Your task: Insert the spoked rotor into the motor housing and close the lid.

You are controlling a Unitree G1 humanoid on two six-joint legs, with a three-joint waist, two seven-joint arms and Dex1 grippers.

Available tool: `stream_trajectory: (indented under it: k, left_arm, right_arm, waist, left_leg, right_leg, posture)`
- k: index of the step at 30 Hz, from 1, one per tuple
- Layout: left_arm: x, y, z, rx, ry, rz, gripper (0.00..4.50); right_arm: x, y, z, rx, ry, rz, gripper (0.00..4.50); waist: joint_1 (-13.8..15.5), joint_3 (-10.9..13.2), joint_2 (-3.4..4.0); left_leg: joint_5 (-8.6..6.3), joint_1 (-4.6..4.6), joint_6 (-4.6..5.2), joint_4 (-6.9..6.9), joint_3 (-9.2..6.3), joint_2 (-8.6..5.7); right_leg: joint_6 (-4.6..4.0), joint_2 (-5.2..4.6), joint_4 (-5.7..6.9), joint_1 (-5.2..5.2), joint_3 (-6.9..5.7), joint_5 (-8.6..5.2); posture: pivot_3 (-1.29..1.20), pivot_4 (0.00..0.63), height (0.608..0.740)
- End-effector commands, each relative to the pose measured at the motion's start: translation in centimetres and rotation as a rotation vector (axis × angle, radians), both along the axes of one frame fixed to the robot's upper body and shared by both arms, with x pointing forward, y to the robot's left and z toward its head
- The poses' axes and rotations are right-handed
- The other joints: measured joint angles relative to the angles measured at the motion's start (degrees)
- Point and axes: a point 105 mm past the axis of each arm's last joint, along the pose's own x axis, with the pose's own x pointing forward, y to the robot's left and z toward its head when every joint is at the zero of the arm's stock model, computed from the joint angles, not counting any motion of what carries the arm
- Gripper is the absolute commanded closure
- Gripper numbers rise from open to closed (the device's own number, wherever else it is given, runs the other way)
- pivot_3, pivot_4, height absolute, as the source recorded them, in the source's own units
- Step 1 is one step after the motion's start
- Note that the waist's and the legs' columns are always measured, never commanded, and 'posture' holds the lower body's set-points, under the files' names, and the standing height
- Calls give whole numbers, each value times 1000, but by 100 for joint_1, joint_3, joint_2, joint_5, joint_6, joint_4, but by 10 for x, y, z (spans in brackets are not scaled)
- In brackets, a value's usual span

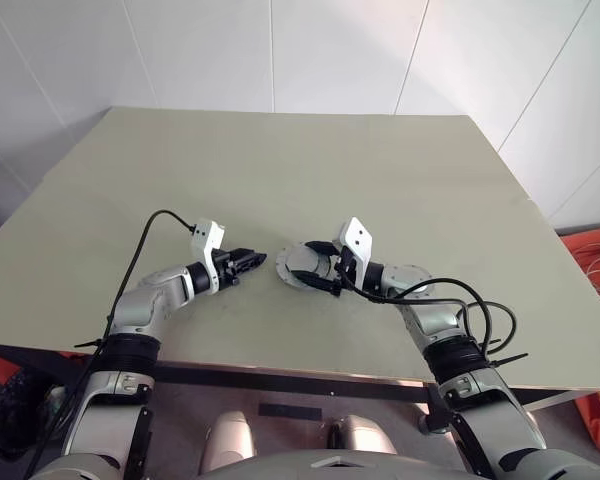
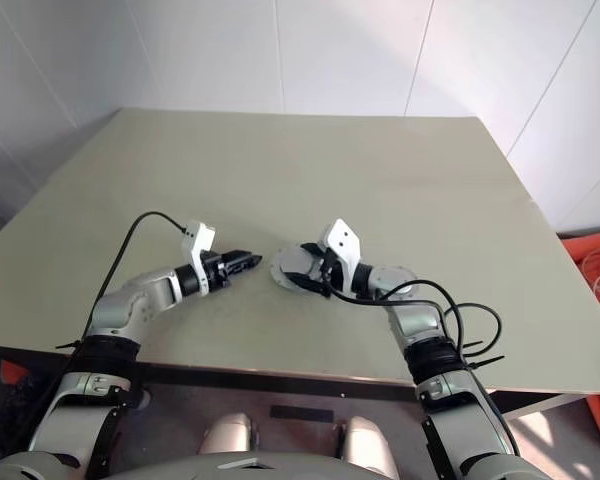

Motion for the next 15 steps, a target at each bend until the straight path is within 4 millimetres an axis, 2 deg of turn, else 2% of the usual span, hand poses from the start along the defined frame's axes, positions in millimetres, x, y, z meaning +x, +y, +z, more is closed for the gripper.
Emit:
stream_trajectory:
  k: [1, 15]
  left_arm:
    - [4, 3, 16, -8, -66, 8, 2201]
    - [5, 2, 16, -7, -69, 7, 2201]
  right_arm:
    - [5, 1, 10, -4, -47, 0, 1430]
    - [14, -9, 35, 132, -10, -72, 1430]
  waist:
    - [0, 0, 0]
    - [3, 0, 0]
  left_leg:
    - [0, 0, 0, 0, 0, 0]
    - [1, 0, 1, 0, 0, 0]
  right_leg:
    - [0, 0, 0, 0, 0, 0]
    - [0, 0, 0, 1, 0, 0]
  posture:
    - [0, 0, 740]
    - [0, 0, 740]
